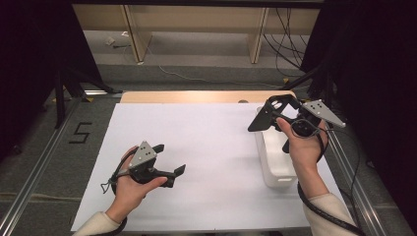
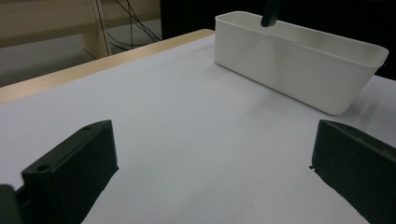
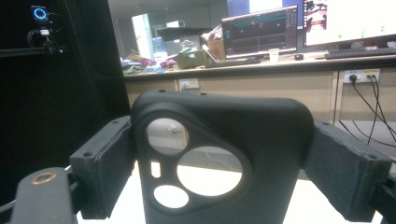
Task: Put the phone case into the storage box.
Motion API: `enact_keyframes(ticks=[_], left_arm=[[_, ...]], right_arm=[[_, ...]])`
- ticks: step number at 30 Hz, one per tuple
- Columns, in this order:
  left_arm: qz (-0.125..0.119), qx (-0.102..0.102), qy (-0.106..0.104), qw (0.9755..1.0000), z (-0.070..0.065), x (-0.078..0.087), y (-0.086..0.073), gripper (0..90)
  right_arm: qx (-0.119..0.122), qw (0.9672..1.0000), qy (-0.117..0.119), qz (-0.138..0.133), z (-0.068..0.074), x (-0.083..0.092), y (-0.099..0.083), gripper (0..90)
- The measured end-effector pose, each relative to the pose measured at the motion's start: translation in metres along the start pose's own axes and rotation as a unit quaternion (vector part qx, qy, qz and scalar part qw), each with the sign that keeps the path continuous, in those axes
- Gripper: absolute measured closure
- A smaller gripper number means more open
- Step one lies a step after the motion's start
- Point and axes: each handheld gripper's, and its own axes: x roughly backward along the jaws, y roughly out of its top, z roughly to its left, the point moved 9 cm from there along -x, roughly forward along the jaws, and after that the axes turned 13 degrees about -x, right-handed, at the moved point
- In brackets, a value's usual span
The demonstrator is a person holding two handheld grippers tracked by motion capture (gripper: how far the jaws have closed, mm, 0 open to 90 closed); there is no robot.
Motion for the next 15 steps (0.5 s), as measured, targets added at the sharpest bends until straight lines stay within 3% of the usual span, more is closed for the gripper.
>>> enact_keyframes(ticks=[15], left_arm=[[0.0, 0.0, 0.0, 1.0, 0.0, 0.0004, 0.0003, 0.0]], right_arm=[[0.003, 0.9999, -0.014, -0.002, -0.0101, 0.0014, 0.0016, 15.3]])
